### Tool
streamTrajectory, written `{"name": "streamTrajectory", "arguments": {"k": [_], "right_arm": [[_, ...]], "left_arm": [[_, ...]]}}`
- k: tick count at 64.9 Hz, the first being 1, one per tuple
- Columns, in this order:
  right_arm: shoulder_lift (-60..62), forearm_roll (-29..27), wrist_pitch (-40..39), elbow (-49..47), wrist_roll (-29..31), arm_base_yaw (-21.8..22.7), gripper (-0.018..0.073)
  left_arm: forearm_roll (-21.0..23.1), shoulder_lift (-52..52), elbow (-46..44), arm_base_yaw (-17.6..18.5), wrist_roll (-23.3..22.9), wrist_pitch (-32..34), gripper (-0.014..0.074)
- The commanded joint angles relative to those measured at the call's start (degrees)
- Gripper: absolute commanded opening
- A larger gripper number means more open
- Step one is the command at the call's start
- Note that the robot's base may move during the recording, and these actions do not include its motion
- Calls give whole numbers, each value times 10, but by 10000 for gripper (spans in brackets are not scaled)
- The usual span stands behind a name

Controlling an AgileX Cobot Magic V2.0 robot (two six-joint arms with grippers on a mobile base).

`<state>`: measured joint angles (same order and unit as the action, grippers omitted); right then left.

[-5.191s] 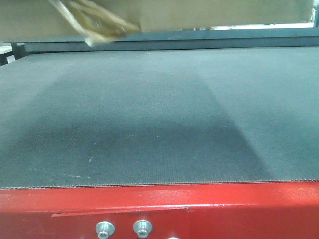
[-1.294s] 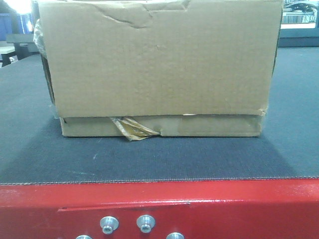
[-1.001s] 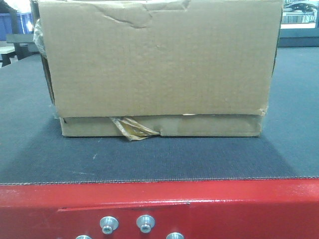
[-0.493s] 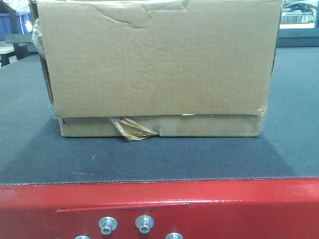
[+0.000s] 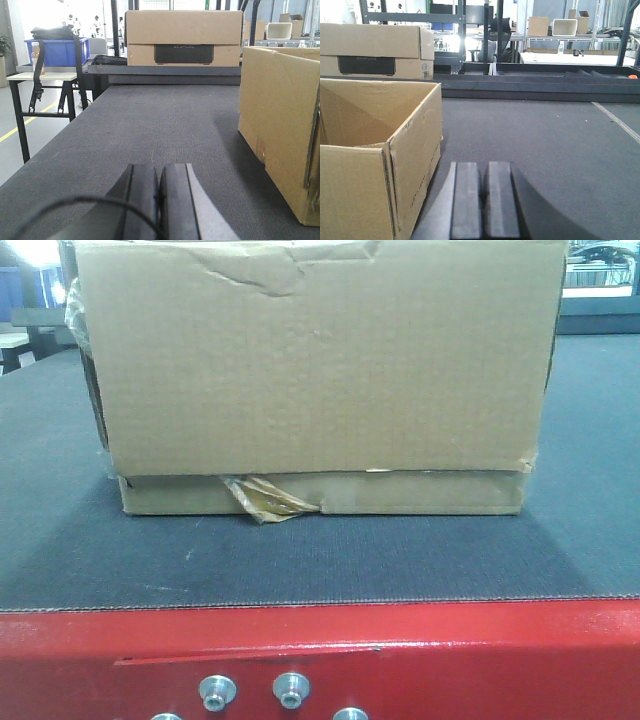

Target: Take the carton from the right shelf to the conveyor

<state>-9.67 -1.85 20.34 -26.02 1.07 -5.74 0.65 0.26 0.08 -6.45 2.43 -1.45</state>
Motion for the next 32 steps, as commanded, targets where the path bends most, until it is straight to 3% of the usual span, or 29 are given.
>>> {"name": "streamTrajectory", "arguments": {"k": [1, 22, 32], "right_arm": [[3, 4, -14, 2, 6, 3, -68], [3, 4, -17, 11, 6, 5, -68], [3, -13, -23, 34, 11, 39, -68]], "left_arm": [[4, -3, -1, -2, 3, 11, -8], [4, -3, -1, -2, 3, 11, -8], [4, -3, -1, -2, 3, 11, -8]]}}
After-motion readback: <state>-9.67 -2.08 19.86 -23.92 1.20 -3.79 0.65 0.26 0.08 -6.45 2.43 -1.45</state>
